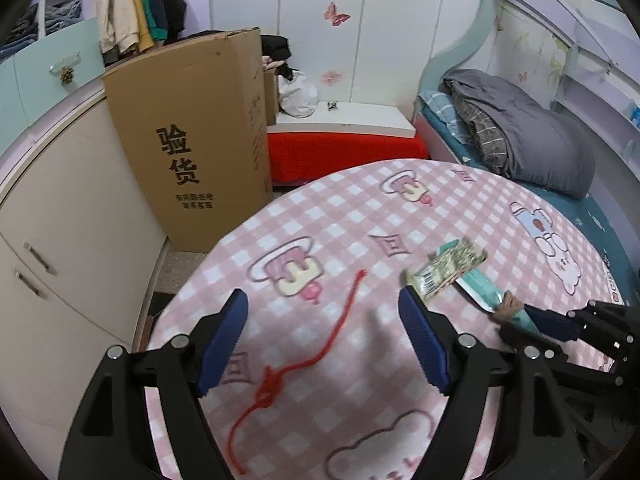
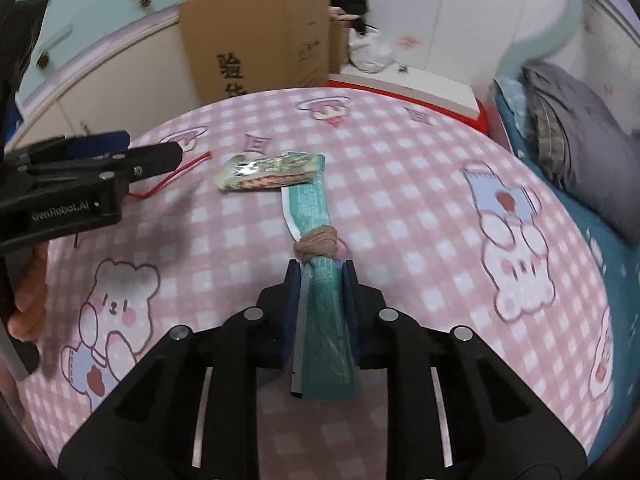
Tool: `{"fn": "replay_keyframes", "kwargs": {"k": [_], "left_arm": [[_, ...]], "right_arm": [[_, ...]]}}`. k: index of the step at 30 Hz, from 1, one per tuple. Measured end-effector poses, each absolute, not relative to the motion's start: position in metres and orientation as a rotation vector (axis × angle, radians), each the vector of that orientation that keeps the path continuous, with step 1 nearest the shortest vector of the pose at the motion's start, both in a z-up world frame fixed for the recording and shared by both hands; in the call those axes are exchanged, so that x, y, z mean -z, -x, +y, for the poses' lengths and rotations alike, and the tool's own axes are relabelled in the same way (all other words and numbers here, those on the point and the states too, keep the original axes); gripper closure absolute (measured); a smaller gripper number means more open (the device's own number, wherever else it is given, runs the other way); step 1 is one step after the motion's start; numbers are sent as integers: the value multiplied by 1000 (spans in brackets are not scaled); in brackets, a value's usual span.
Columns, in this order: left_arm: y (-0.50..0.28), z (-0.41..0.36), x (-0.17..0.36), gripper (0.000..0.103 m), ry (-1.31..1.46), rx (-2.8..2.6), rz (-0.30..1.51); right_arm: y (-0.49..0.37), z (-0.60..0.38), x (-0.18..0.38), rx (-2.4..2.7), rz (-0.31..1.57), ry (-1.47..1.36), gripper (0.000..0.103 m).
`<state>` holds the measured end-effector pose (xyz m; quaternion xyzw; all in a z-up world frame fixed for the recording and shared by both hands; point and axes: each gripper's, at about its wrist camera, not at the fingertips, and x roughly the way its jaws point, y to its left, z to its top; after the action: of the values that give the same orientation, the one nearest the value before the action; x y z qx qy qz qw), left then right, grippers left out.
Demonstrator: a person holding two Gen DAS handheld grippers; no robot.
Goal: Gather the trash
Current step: 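Grasp the teal wrapper with the right gripper while the left gripper grasps the snack bar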
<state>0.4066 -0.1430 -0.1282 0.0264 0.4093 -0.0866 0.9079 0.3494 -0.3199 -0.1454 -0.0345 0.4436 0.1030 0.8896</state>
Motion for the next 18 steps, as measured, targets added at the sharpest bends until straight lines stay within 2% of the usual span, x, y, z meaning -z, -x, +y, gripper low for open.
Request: {"fn": "replay_keyframes", "kwargs": {"k": [9,15,17,18], "left_arm": [[-424,-195,139,26,-163,276,822],[-435,-219,154,26,-260,313,872],[-436,-221,154,32,-257,328,876],[-436,-221,154,53,-233,358,882]], "right_arm": [[-348,-341,145,-113,902,21,82],[-352,-347,145,-114,899,1,82],[-353,-348,145,-111,896,7,82],[-353,-348,144,-111,896,9,82]]}}
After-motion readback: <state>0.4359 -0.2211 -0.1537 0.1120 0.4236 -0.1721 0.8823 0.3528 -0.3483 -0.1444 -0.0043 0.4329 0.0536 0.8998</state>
